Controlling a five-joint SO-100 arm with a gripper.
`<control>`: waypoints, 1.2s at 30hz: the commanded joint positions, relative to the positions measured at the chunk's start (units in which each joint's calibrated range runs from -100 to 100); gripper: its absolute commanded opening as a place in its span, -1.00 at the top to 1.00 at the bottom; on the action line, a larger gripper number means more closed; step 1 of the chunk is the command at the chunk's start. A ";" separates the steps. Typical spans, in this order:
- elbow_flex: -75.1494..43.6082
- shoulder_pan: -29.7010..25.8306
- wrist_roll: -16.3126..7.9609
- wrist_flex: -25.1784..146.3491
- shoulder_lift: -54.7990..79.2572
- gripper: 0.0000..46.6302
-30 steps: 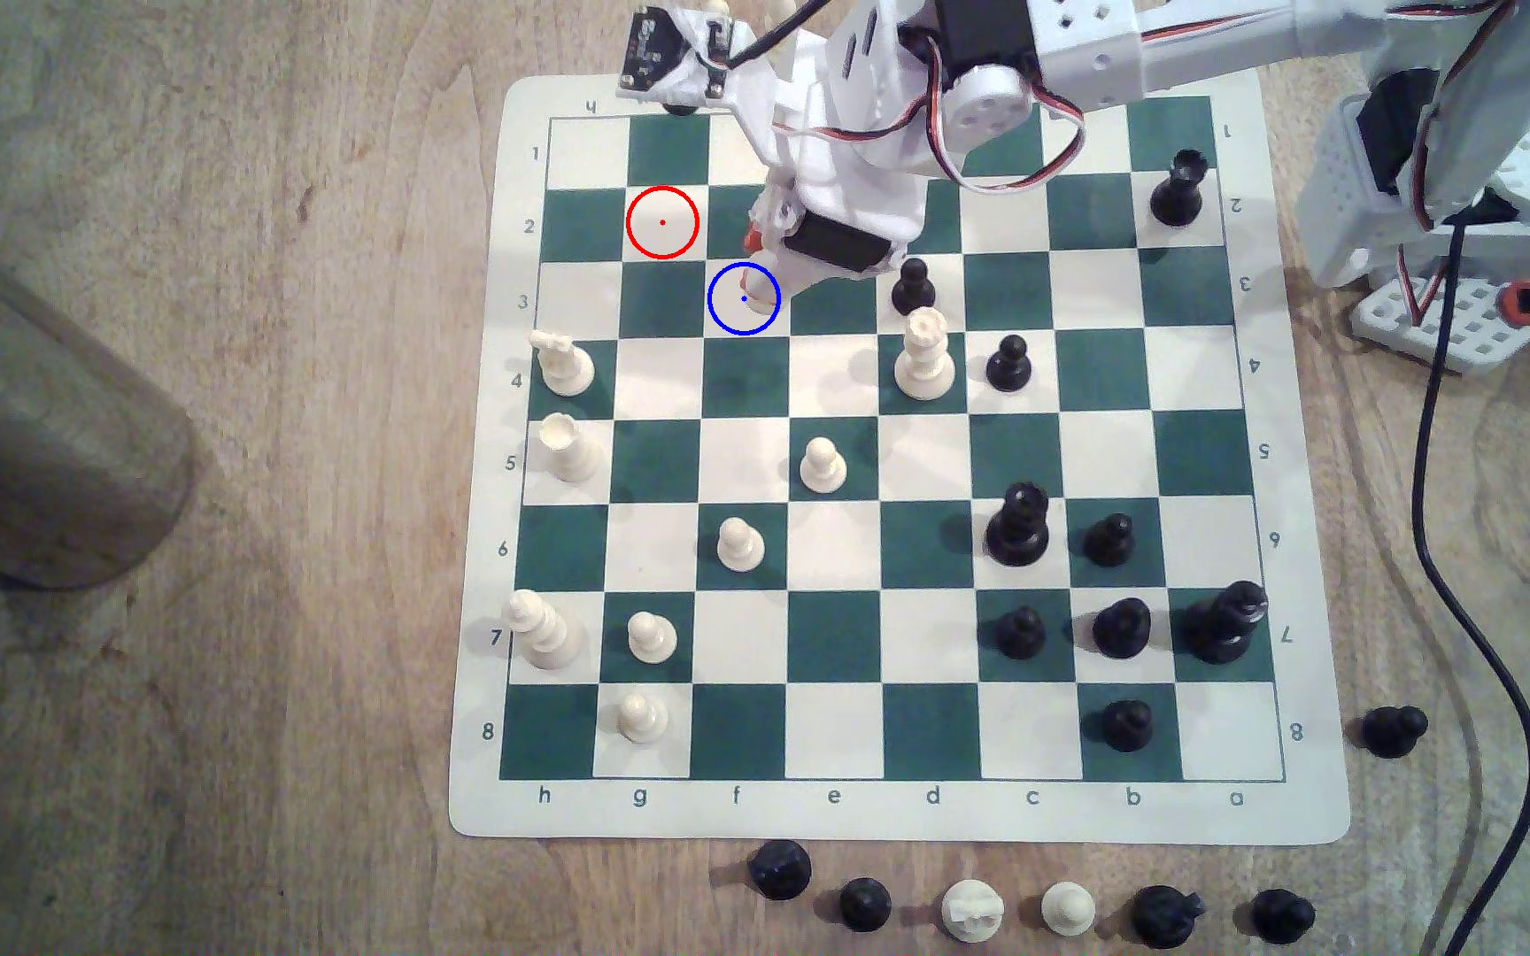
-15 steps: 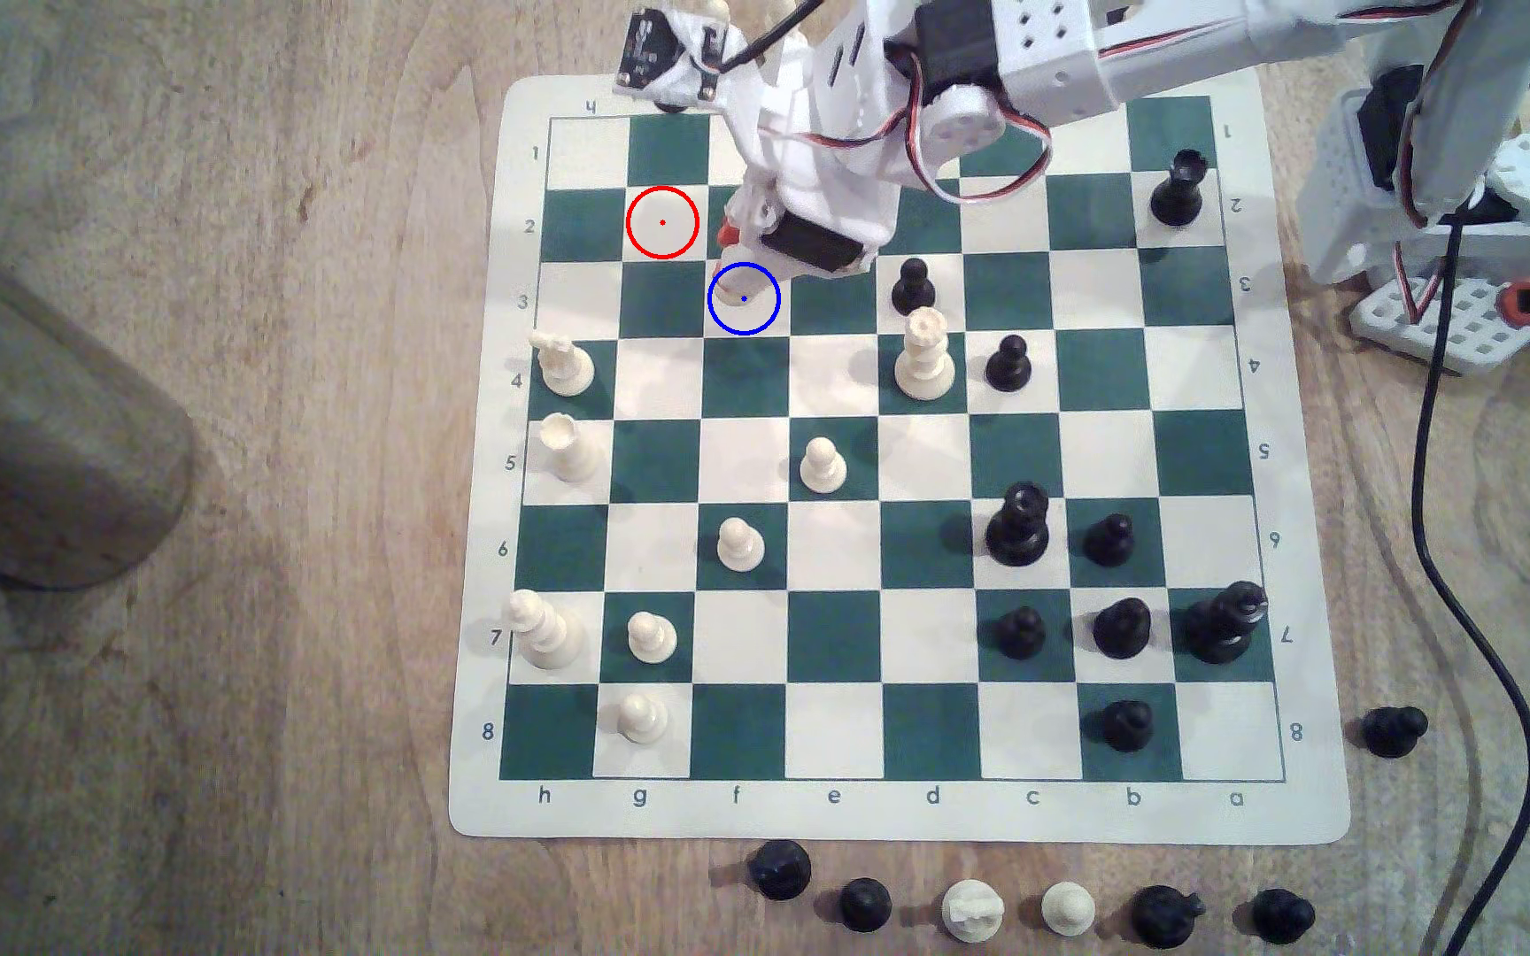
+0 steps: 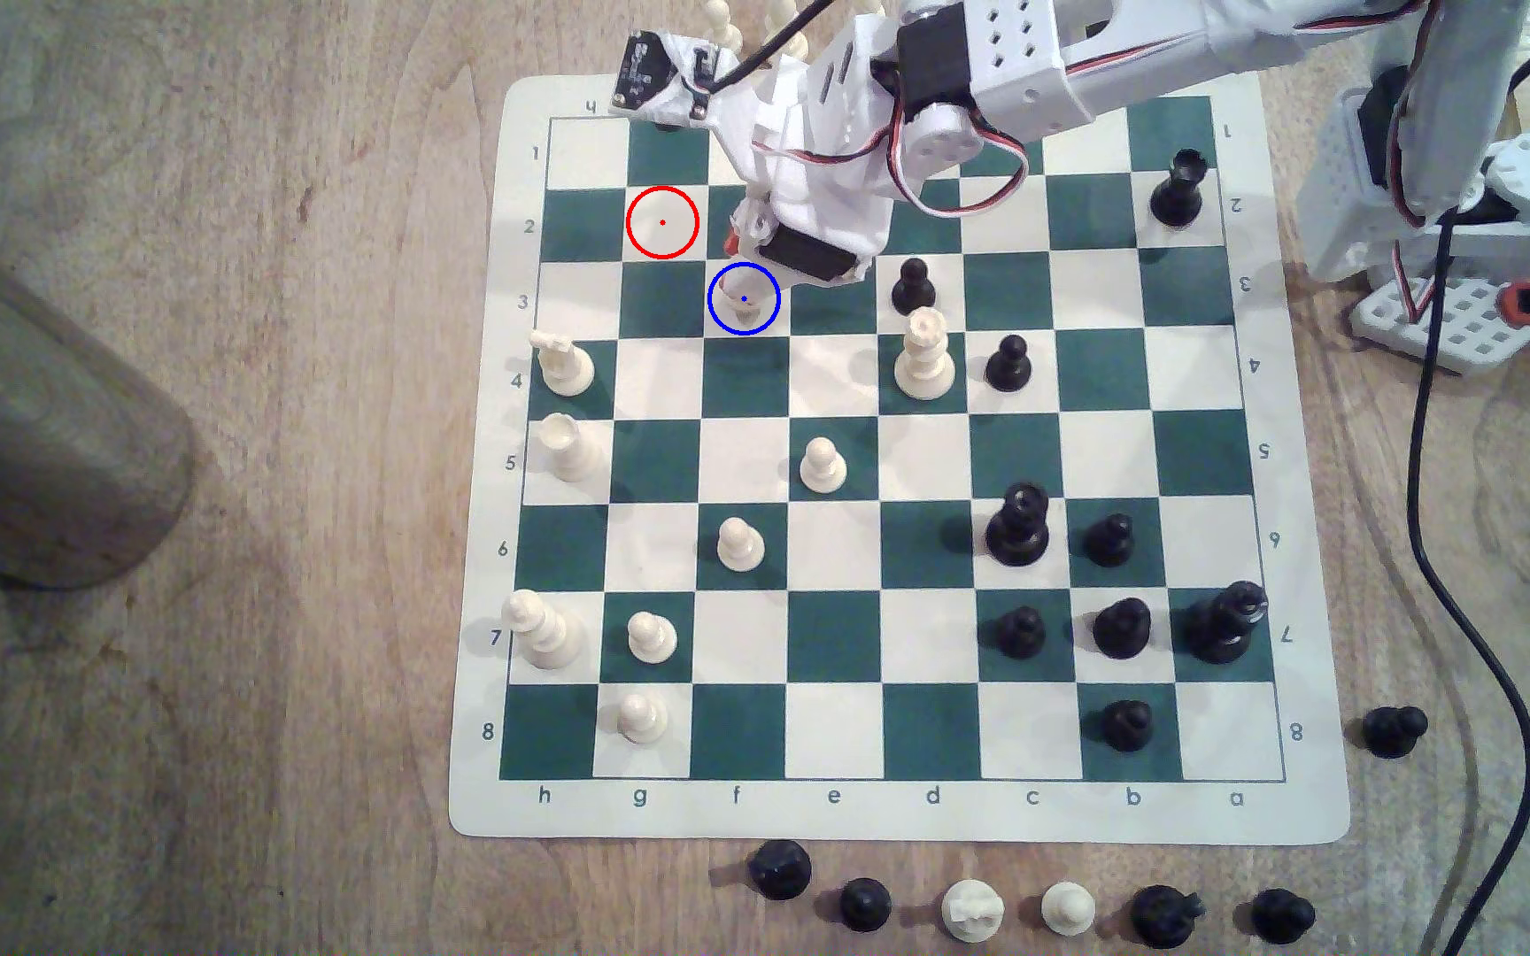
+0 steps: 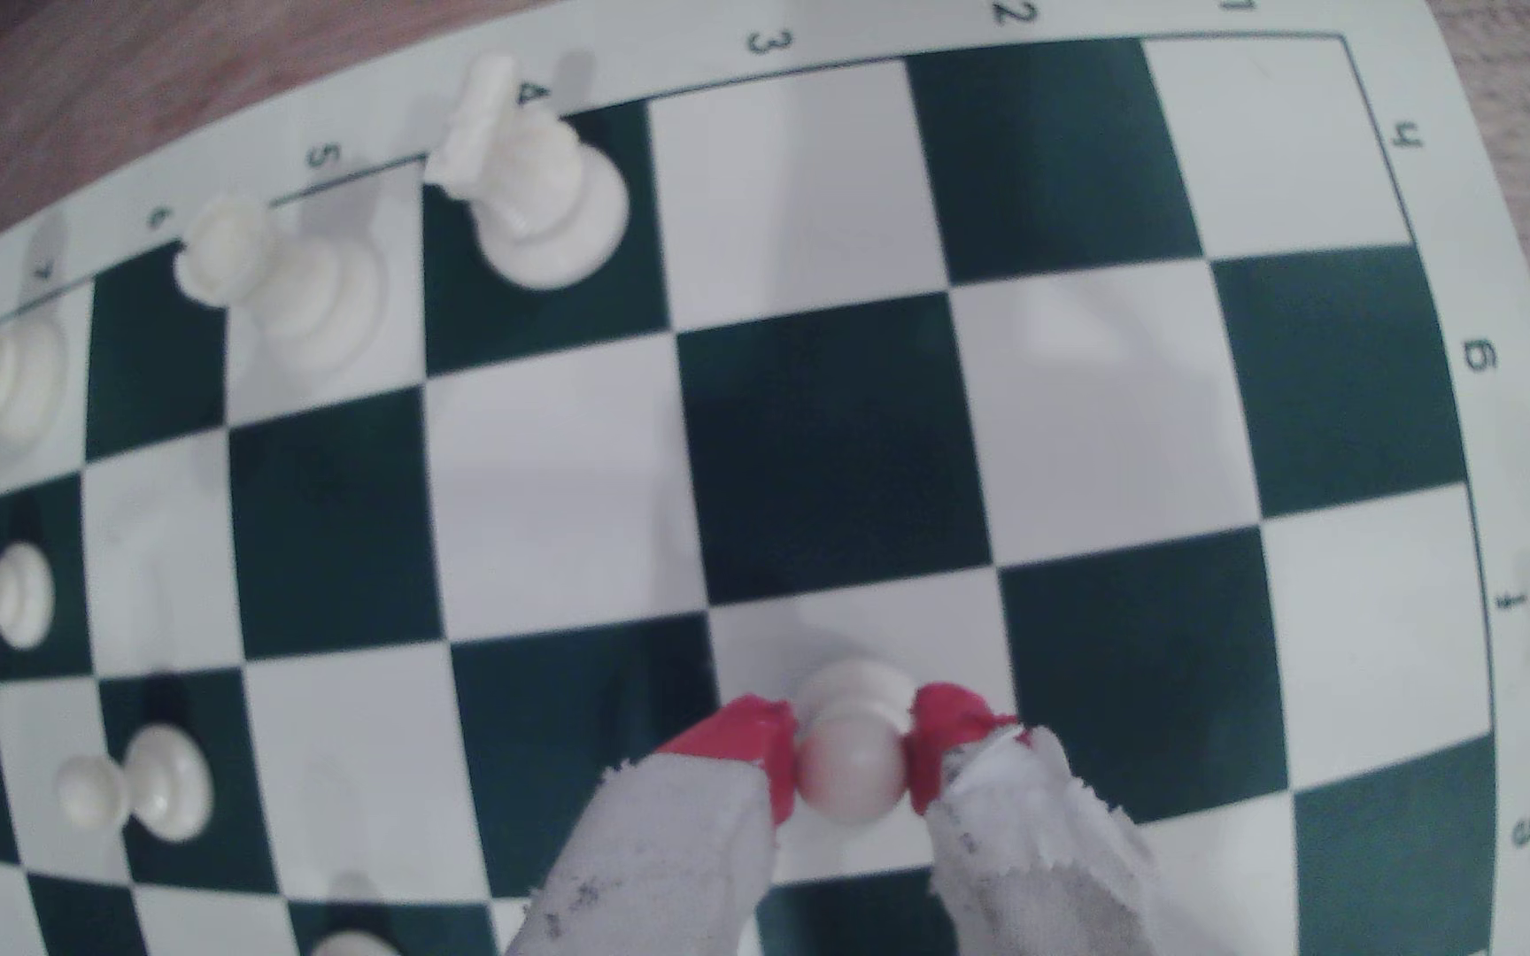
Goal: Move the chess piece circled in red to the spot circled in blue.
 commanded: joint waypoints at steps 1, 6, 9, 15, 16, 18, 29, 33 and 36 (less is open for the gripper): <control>-1.70 0.06 0.44 -0.85 -0.66 0.99; -1.24 -0.02 0.54 -1.18 0.45 0.96; -0.70 0.45 -0.10 -2.08 0.62 0.31; -0.15 1.15 0.00 -2.49 -0.06 0.18; 0.21 1.15 0.05 -2.25 -0.57 0.18; 1.11 0.92 0.10 -2.16 -1.34 0.17; 11.81 -0.33 0.15 0.95 -16.36 0.17; 14.90 -1.19 -0.15 4.71 -24.51 0.17; 16.07 -1.19 -0.20 8.15 -31.22 0.17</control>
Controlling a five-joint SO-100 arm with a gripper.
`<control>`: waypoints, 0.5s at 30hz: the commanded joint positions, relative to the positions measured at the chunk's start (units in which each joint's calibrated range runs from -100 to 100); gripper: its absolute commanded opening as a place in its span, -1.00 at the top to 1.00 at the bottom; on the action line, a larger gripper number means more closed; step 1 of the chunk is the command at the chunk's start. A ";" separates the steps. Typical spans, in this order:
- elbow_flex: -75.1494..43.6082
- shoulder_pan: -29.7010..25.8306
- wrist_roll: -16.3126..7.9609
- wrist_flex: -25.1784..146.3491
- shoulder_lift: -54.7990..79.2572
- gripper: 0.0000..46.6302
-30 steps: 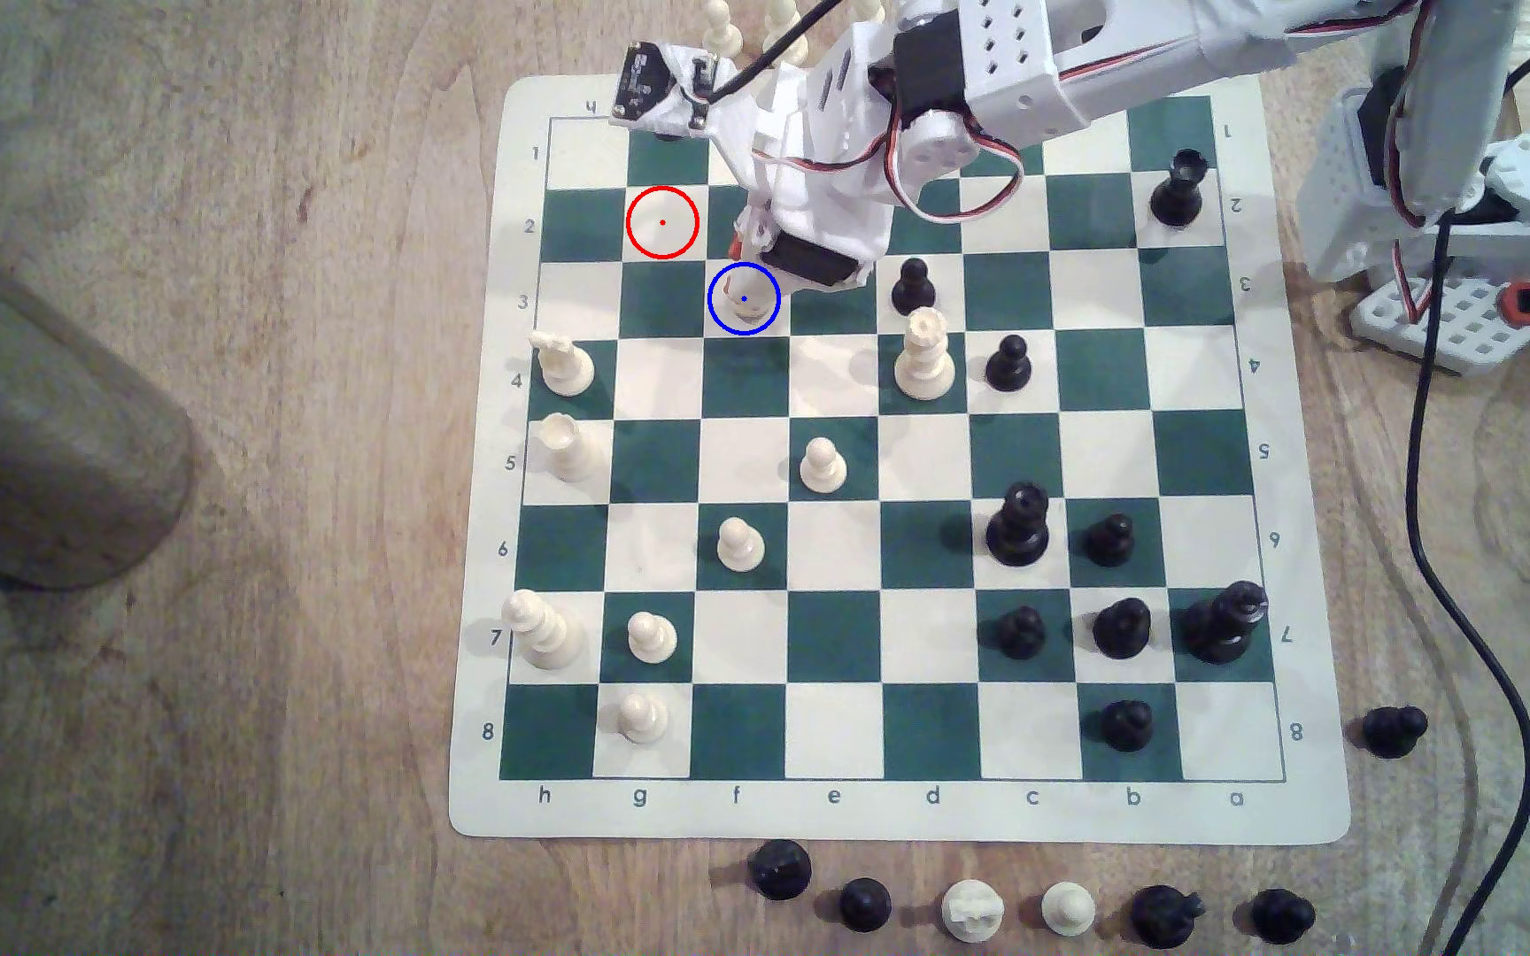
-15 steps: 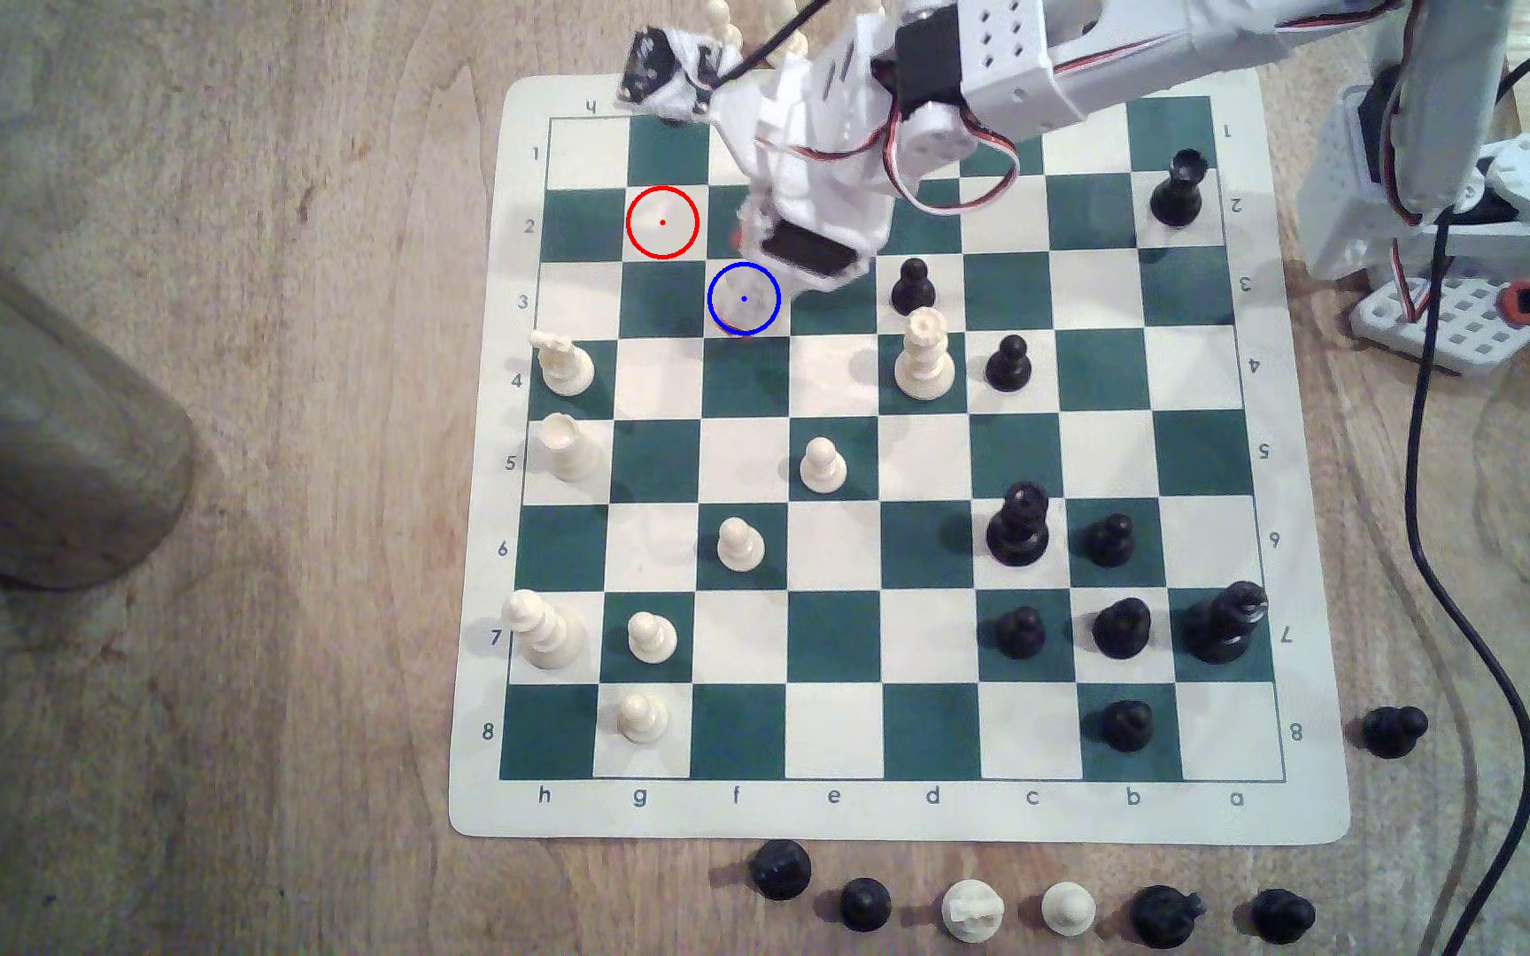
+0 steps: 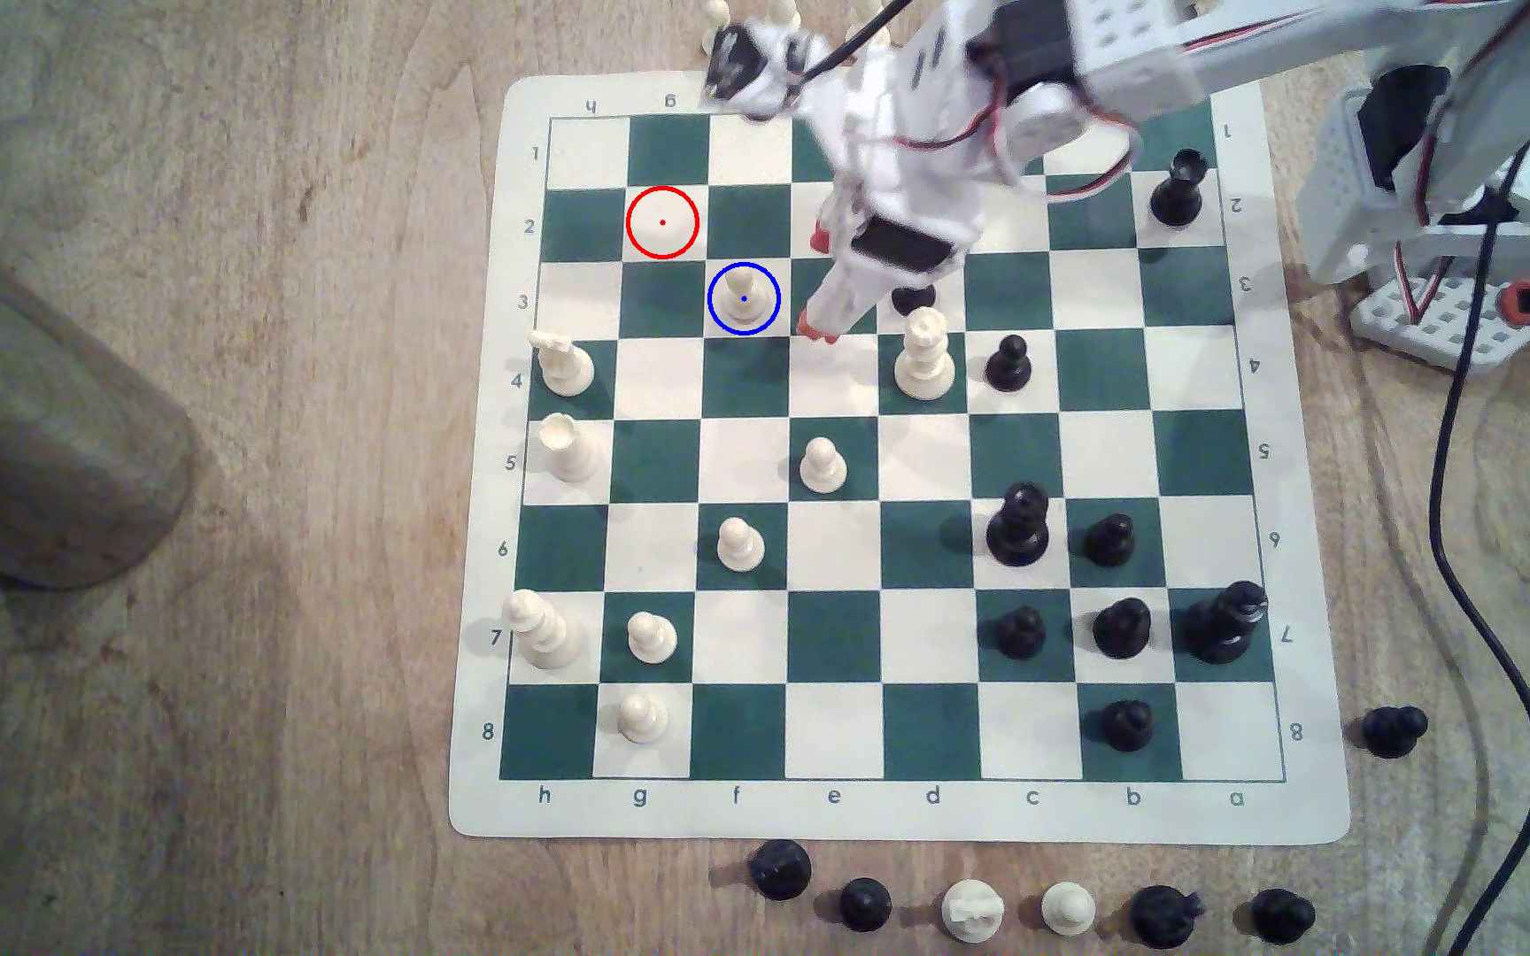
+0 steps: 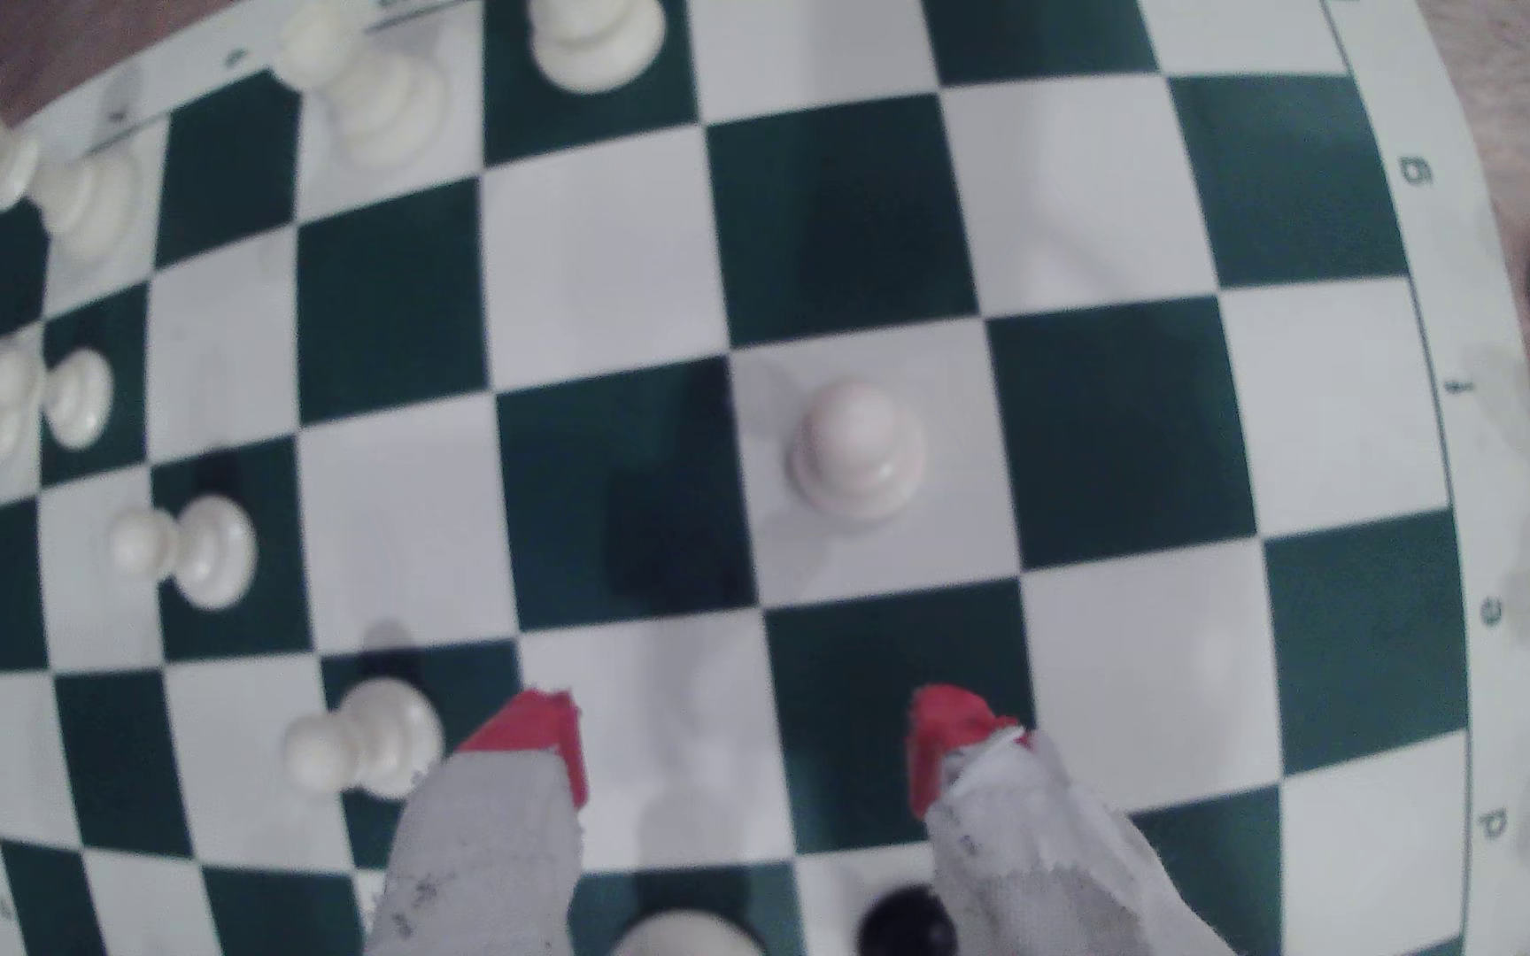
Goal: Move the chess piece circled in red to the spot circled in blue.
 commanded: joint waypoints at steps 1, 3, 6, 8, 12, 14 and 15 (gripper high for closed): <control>0.44 -0.09 0.05 3.79 -13.73 0.18; 2.07 -0.24 0.05 6.49 -19.67 0.19; 4.52 -1.34 0.05 9.93 -26.37 0.19; 8.42 -2.43 -0.05 13.13 -33.59 0.18; 13.86 -1.34 -0.24 17.71 -44.29 0.19; 16.03 0.22 -0.15 18.86 -48.28 0.22; 16.94 0.93 0.24 20.33 -50.23 0.25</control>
